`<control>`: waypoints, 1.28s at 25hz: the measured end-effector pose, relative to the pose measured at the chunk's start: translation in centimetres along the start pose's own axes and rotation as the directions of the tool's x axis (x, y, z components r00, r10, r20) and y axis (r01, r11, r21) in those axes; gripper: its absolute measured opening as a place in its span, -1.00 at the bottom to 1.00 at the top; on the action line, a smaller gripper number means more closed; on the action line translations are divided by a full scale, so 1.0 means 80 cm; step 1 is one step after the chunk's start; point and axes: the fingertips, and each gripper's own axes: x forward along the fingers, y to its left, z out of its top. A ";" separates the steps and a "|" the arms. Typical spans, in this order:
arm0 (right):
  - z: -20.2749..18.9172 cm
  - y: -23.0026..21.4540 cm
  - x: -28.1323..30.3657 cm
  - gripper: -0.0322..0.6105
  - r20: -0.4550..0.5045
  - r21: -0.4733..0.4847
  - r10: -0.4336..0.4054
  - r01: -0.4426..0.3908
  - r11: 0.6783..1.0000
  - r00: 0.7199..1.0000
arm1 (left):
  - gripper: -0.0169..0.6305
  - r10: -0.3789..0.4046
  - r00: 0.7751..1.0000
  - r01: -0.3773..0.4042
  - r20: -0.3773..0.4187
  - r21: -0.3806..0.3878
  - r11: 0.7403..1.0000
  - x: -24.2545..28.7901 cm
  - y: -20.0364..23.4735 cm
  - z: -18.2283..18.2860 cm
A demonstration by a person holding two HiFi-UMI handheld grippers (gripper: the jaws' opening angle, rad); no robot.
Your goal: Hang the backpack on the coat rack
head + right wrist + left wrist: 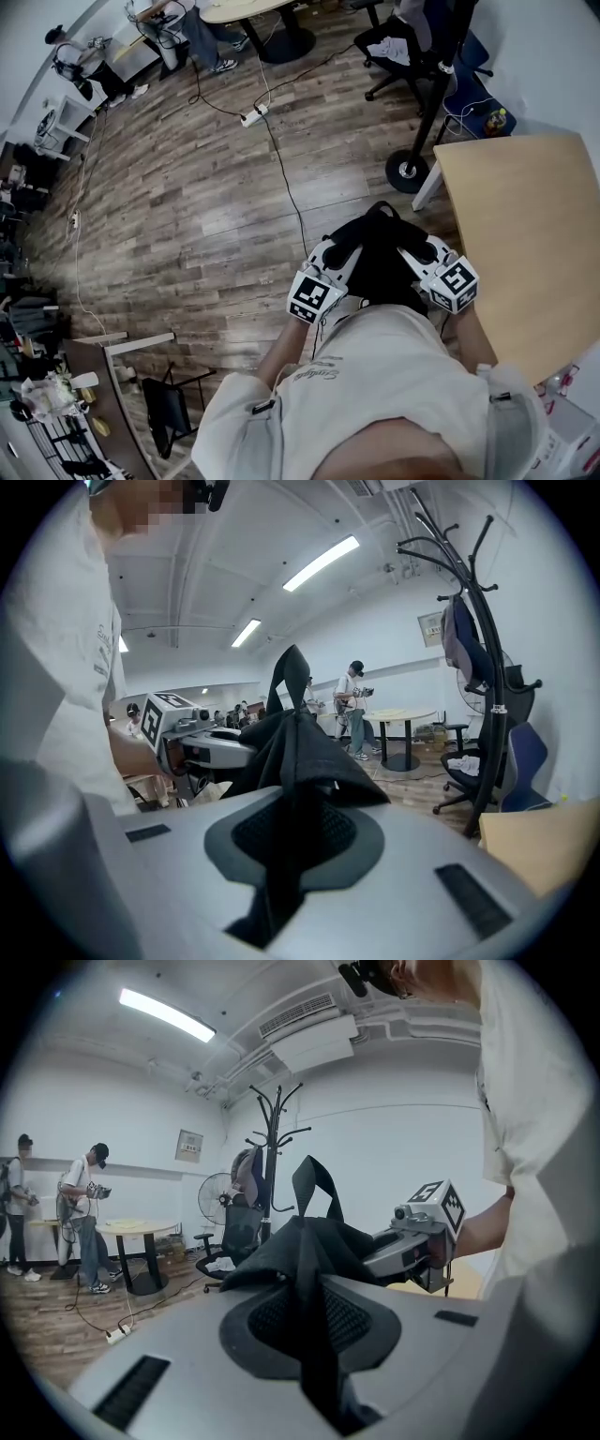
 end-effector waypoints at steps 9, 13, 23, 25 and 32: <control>0.036 -0.091 0.067 -0.81 0.034 0.003 -0.023 0.023 1.000 0.999 | -0.81 -0.026 0.999 0.027 -0.020 0.010 1.000 0.072 0.096 0.029; 0.056 -0.136 0.079 -0.81 0.043 -0.015 -0.031 0.032 0.999 0.999 | -0.81 -0.036 0.999 0.036 -0.002 0.031 0.999 0.112 0.126 0.051; 0.097 -0.218 0.108 -0.81 0.069 -0.062 -0.067 0.071 0.996 0.995 | -0.81 -0.063 0.998 0.063 0.016 0.035 0.997 0.180 0.182 0.091; 0.102 -0.230 0.108 -0.81 0.072 -0.054 -0.077 0.081 0.995 0.994 | -0.81 -0.071 0.997 0.070 0.013 0.030 0.997 0.192 0.187 0.096; 0.089 -0.259 0.123 -0.81 0.042 0.004 -0.117 0.117 0.993 0.992 | -0.81 -0.119 0.993 0.119 -0.022 -0.003 0.993 0.225 0.206 0.085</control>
